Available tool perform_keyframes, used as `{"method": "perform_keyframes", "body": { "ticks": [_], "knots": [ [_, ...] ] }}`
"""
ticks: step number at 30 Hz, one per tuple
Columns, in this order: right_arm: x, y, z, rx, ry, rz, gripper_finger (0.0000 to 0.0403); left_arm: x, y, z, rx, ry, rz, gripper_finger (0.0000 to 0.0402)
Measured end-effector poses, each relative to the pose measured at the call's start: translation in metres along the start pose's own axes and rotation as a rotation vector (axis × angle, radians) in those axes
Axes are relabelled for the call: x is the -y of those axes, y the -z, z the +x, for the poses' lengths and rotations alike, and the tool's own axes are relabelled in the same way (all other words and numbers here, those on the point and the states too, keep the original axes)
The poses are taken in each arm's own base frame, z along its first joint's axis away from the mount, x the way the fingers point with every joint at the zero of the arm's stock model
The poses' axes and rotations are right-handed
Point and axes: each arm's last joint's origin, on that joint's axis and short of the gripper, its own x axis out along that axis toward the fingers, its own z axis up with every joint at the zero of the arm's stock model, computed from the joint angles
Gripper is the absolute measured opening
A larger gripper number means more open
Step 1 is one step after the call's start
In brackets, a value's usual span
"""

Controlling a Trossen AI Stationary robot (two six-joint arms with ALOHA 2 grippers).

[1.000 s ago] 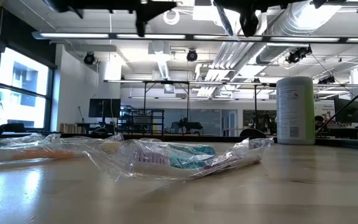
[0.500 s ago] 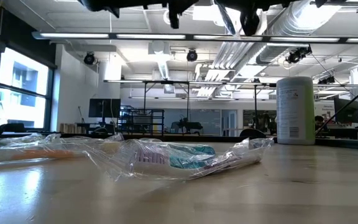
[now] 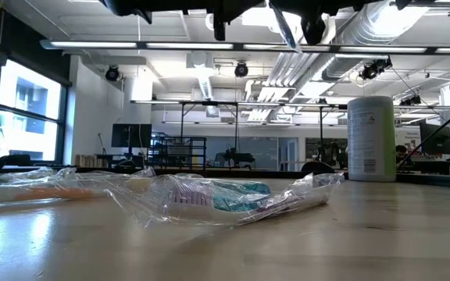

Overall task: Pick & Place toothbrushing station
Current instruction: Put the right blue toothbrush into the black wire organizer

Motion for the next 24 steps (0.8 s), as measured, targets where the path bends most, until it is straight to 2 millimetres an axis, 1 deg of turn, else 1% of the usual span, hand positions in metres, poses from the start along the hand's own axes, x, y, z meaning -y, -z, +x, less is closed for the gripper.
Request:
{"method": "perform_keyframes", "body": {
  "ticks": [5,9,12,16,17,20,24],
  "knots": [
    [0.0,0.0005,0.0002,-0.005,0.0,-0.004,0.0008,-0.0007,0.0031,0.0017,-0.011,0.006,-0.004,0.0153],
    [0.0003,0.0013,0.0001,-0.013,0.004,-0.003,0.0008,-0.0005,0.003,0.0017,-0.011,0.01,-0.002,0.0127],
    [0.0006,0.0018,0.0001,-0.018,0.008,-0.003,0.0008,-0.0005,0.003,0.0017,-0.011,0.01,0.012,0.0092],
    [0.0008,0.0021,0.0001,-0.02,0.014,-0.004,0.0009,-0.0002,0.0031,0.0017,-0.012,0.016,0.013,0.0025],
    [0.0009,0.0021,0.0001,-0.02,0.014,-0.005,0.0011,-0.0002,0.0031,0.0017,-0.012,0.017,0.012,0.0016],
    [0.0008,0.0021,0.0001,-0.02,0.014,-0.005,0.0027,-0.0002,0.0031,0.0017,-0.013,0.019,0.012,0.0017],
    [0.0013,0.0016,0.0001,-0.011,0.039,0.004,0.007,-0.0004,0.0029,0.0016,-0.012,0.018,0.017,0.0011]
  ]
}}
